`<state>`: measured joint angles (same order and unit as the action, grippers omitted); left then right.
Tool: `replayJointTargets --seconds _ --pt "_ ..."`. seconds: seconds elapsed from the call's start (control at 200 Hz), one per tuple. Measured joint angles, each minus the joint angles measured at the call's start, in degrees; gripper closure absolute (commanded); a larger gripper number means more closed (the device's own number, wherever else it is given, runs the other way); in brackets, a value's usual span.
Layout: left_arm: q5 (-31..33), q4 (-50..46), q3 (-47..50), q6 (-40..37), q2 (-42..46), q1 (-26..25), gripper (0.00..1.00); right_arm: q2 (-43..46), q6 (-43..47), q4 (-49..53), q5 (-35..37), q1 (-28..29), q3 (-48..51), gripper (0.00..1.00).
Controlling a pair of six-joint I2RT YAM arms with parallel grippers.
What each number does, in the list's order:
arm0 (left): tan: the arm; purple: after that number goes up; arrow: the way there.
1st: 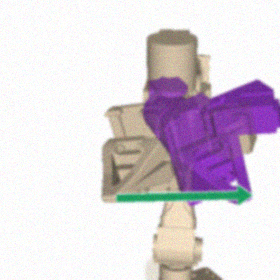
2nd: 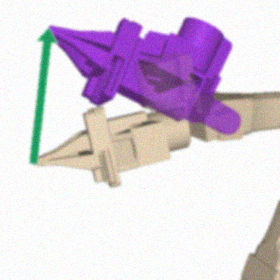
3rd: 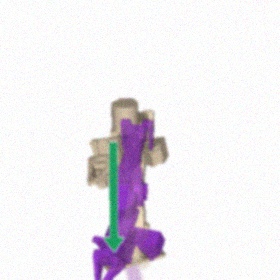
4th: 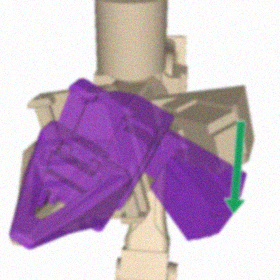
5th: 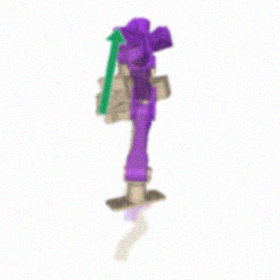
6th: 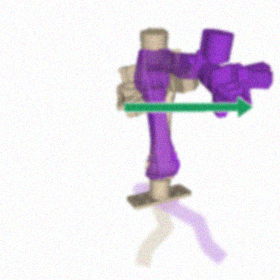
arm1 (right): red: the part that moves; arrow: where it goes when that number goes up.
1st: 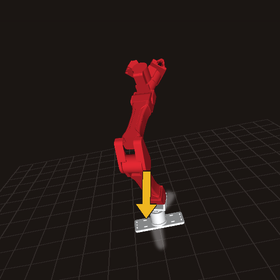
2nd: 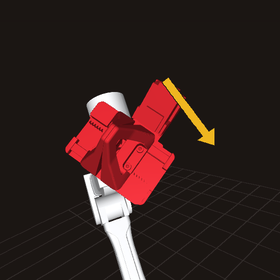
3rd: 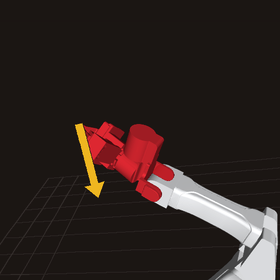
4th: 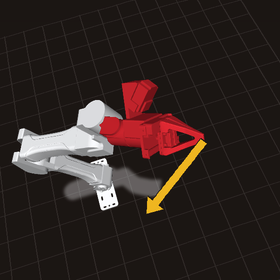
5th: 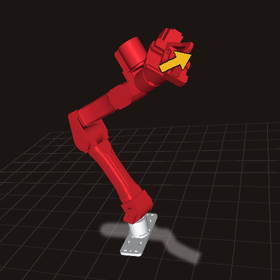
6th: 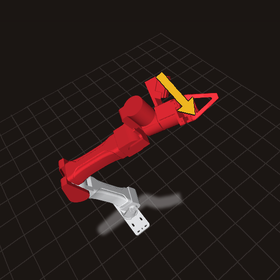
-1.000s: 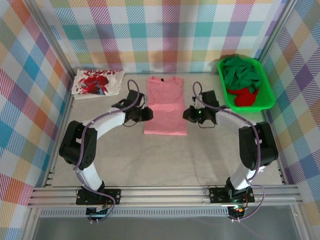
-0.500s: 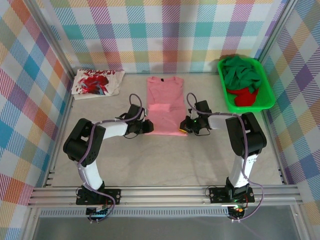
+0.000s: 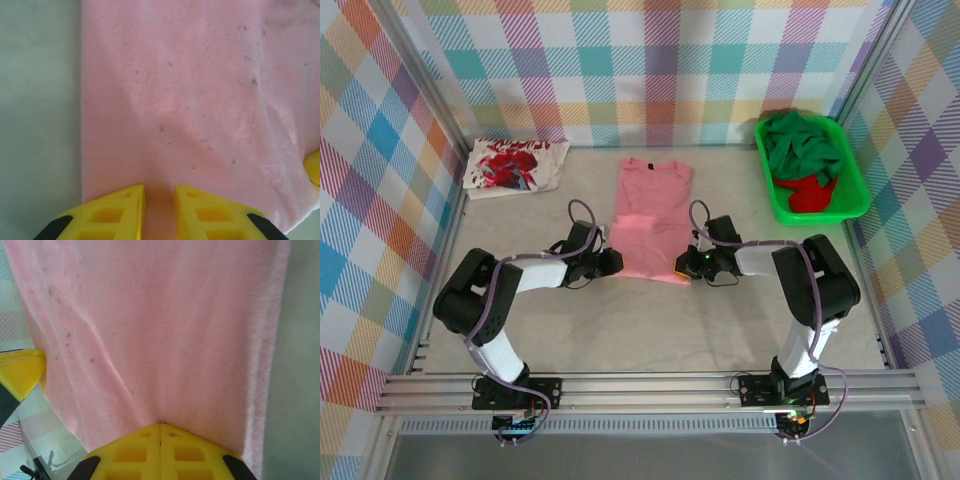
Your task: Fold and stack the t-shirts
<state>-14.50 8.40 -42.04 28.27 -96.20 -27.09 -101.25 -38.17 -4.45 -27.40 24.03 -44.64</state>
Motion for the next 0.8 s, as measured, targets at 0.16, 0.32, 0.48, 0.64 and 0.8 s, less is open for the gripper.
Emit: replayJointTargets --seconds 0.16,0.32,0.48,0.64,0.8 --pt "0.9 -7.6 2.6 1.9 6.9 -0.5 0.67 3.8 -0.6 4.4 1.9 0.7 1.6 0.97" --pt "2.8 -14.5 1.3 5.0 13.2 0.1 0.60 9.8 -1.0 9.2 5.2 0.7 1.6 0.78" --pt "3.0 -17.6 1.0 7.8 14.4 1.9 0.58 15.7 -1.2 10.1 9.2 0.7 1.5 0.76" --pt "1.2 -17.4 1.0 8.4 11.1 2.0 0.57 15.5 -0.8 10.6 11.0 0.7 1.5 0.76" --pt "0.3 -17.5 0.9 8.4 7.7 0.9 0.56 15.0 -0.8 10.6 11.5 0.7 1.5 0.76"
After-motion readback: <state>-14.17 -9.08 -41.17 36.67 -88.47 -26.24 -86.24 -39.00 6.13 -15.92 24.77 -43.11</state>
